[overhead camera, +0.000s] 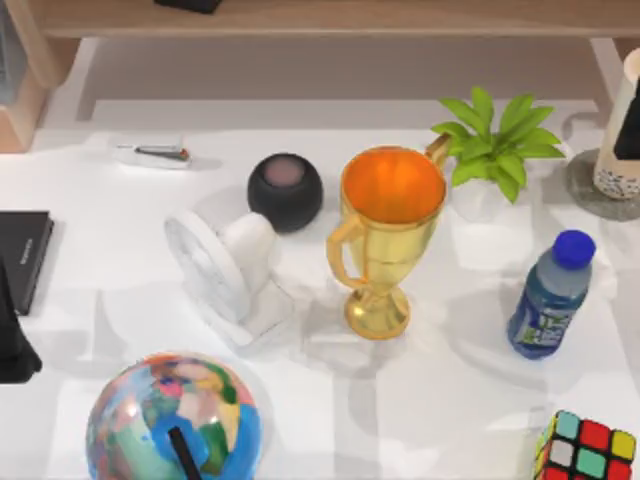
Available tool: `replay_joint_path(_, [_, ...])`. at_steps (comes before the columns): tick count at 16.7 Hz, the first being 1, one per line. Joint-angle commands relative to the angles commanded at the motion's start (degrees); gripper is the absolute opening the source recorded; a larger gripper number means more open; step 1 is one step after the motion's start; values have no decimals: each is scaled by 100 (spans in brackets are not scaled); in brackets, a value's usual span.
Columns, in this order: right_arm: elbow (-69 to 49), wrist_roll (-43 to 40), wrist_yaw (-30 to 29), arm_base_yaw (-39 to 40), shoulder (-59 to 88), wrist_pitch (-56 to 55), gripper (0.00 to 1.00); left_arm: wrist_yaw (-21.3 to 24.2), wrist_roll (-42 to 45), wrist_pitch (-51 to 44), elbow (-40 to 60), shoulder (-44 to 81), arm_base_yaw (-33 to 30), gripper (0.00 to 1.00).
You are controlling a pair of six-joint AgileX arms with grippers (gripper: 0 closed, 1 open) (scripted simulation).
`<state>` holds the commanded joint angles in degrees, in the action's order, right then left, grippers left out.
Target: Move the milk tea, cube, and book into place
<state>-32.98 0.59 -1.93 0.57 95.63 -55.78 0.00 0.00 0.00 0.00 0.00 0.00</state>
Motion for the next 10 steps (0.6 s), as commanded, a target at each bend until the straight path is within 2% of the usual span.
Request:
replay_joint_path(5, [-112, 162, -39, 59, -126, 160, 100, 0, 0, 0, 0, 0, 0, 100])
replay_joint_path(10, [-695, 1309, -158, 766, -922, 1668, 100, 0, 0, 0, 0, 0, 0, 100])
